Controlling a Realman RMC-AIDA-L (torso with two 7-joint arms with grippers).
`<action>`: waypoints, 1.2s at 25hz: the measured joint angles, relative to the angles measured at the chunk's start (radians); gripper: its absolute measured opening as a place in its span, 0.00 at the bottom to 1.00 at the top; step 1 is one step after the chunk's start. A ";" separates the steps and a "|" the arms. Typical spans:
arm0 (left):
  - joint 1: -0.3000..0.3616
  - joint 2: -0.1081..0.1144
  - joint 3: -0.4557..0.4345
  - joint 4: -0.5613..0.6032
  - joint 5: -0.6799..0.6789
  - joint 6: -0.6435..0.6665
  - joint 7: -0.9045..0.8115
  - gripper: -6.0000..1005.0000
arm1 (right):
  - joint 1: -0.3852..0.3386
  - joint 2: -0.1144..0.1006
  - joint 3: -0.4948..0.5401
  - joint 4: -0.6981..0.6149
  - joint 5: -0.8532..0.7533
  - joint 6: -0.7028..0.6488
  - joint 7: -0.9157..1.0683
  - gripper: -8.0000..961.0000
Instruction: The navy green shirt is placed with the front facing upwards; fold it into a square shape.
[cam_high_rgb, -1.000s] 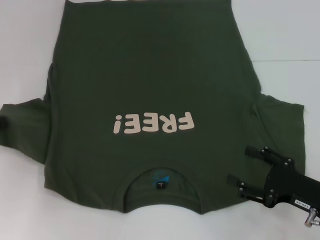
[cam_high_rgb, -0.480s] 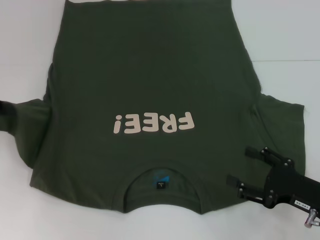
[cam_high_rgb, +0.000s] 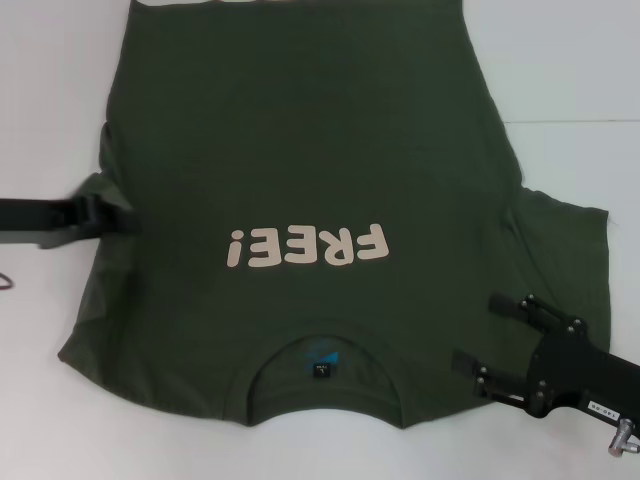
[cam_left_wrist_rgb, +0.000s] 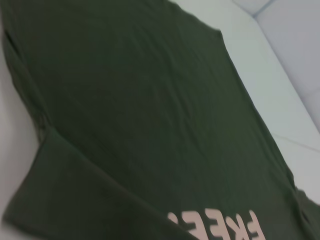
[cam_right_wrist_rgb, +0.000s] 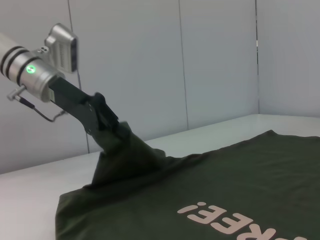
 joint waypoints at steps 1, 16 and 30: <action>-0.003 -0.011 0.015 0.000 0.000 -0.008 -0.001 0.01 | -0.001 0.000 0.000 0.000 0.000 0.000 0.000 0.97; -0.012 -0.058 0.129 -0.002 0.010 -0.133 -0.064 0.01 | -0.005 0.002 -0.002 0.002 0.000 -0.003 0.000 0.97; -0.017 -0.106 0.159 -0.059 -0.033 -0.243 -0.079 0.01 | -0.005 0.002 0.000 0.001 0.000 -0.004 0.000 0.97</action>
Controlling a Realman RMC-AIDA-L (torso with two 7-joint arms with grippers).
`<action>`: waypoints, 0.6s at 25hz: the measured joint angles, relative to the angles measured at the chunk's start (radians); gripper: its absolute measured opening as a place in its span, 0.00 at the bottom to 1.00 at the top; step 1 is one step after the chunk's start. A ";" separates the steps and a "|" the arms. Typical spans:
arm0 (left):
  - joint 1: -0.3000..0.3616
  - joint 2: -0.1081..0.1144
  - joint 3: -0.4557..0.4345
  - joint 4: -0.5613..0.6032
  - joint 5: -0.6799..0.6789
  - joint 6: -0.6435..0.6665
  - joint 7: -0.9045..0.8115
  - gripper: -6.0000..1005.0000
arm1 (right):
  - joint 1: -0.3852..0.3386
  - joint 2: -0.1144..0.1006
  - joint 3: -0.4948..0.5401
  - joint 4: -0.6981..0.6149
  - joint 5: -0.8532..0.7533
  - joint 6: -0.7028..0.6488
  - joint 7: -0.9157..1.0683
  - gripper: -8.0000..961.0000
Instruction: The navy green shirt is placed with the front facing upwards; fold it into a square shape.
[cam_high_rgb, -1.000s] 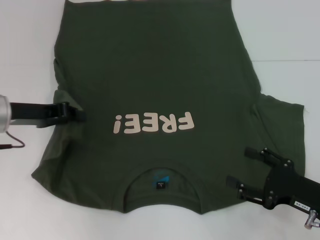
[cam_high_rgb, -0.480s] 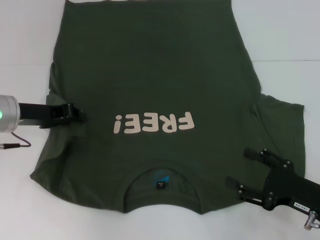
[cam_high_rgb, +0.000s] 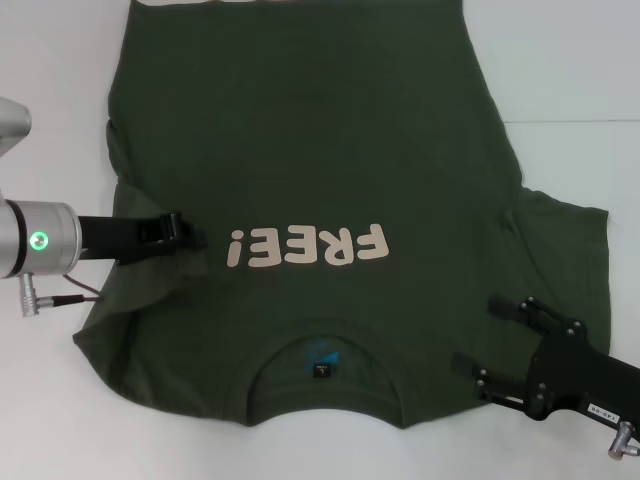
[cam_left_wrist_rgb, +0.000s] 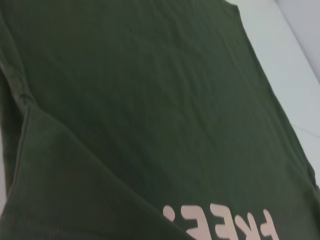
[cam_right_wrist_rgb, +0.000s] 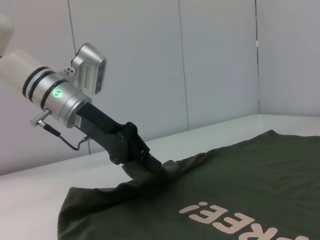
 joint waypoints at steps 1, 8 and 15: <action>0.000 0.000 0.000 -0.005 -0.004 -0.009 0.000 0.01 | 0.000 0.000 0.000 0.000 0.000 0.000 0.000 0.97; -0.007 -0.009 0.003 -0.019 -0.034 -0.081 0.000 0.01 | 0.000 0.000 -0.002 0.000 0.000 -0.002 0.000 0.97; -0.012 -0.009 0.014 -0.042 -0.035 -0.092 0.002 0.02 | -0.001 -0.002 0.000 0.001 0.000 -0.003 0.000 0.97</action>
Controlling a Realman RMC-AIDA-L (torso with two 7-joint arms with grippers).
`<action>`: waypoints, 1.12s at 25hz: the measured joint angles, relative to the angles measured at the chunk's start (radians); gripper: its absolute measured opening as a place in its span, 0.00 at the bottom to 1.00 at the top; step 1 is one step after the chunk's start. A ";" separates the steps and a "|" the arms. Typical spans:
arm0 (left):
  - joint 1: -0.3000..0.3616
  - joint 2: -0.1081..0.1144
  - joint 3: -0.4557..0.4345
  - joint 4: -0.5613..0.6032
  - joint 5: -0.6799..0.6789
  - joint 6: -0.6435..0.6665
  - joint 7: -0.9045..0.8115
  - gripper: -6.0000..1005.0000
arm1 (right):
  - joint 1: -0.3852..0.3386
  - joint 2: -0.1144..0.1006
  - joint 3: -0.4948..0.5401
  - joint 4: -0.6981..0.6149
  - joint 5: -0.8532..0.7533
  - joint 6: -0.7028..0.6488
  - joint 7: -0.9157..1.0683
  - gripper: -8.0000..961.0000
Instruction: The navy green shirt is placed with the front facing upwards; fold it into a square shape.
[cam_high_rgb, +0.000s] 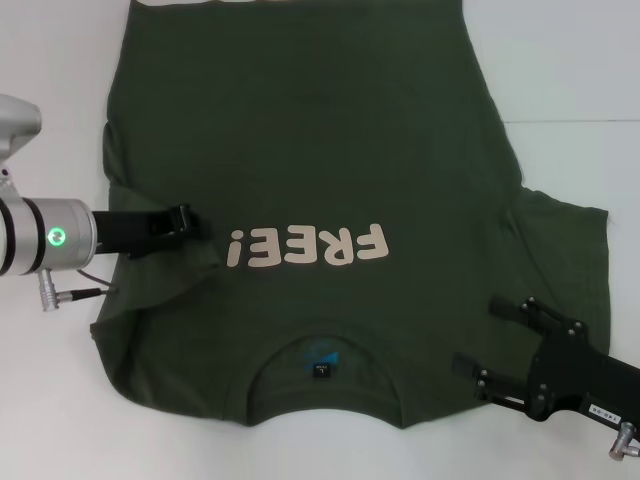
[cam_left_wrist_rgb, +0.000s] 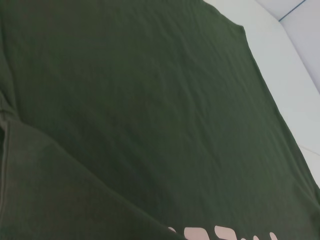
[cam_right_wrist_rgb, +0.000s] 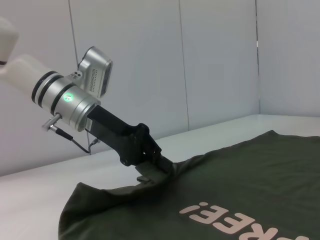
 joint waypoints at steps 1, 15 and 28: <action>0.001 0.000 0.004 -0.003 0.000 0.000 0.002 0.02 | 0.000 0.000 0.000 0.000 0.000 0.000 0.000 0.97; 0.008 -0.002 0.006 -0.031 -0.089 0.069 0.050 0.40 | 0.006 0.000 0.000 0.000 0.000 0.000 0.001 0.97; 0.023 0.024 -0.001 -0.024 -0.089 0.036 0.071 0.70 | 0.011 0.000 0.000 0.000 0.000 0.004 0.000 0.97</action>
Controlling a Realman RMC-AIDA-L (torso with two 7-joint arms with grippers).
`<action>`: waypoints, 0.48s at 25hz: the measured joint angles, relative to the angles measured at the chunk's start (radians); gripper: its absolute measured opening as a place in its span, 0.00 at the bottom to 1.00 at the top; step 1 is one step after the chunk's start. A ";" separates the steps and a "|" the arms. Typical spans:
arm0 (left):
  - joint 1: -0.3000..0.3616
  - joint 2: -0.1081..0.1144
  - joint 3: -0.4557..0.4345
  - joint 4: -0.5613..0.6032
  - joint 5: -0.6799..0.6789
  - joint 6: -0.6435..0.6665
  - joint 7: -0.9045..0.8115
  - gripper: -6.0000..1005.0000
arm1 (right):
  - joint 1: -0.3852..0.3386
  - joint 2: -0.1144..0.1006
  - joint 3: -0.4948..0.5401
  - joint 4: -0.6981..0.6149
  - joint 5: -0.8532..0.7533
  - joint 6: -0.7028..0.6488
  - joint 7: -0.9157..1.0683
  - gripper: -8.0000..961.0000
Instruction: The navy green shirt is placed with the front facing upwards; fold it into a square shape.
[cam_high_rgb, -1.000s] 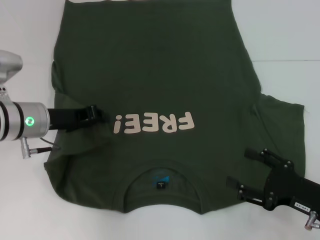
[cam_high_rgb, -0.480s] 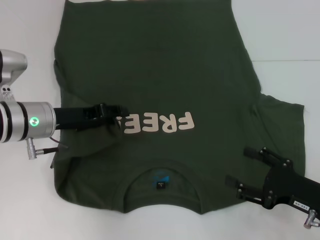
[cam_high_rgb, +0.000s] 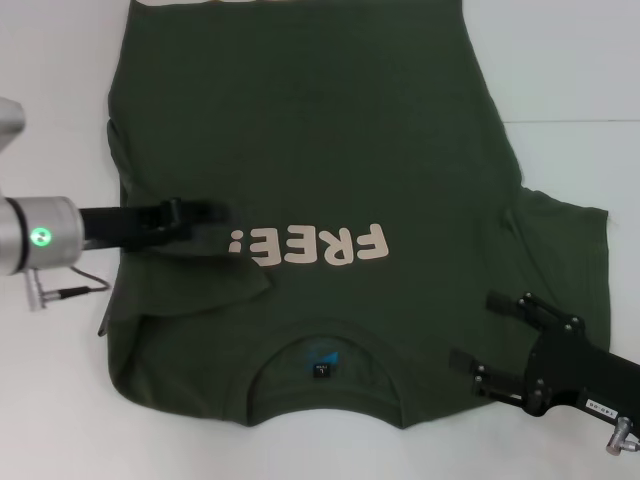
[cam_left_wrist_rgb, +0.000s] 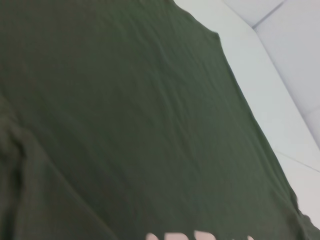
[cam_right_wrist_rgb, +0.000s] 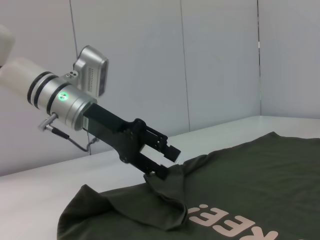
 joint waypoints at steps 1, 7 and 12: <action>0.002 0.011 -0.001 -0.001 0.003 -0.003 -0.005 0.70 | 0.000 0.000 0.000 0.000 0.000 0.000 0.000 0.97; 0.017 0.057 -0.004 -0.014 0.011 -0.049 -0.056 0.70 | -0.001 0.000 0.000 0.000 0.003 0.003 0.000 0.97; 0.025 0.060 -0.006 -0.017 0.045 -0.100 -0.073 0.70 | -0.001 0.000 0.000 0.000 0.003 0.004 0.000 0.97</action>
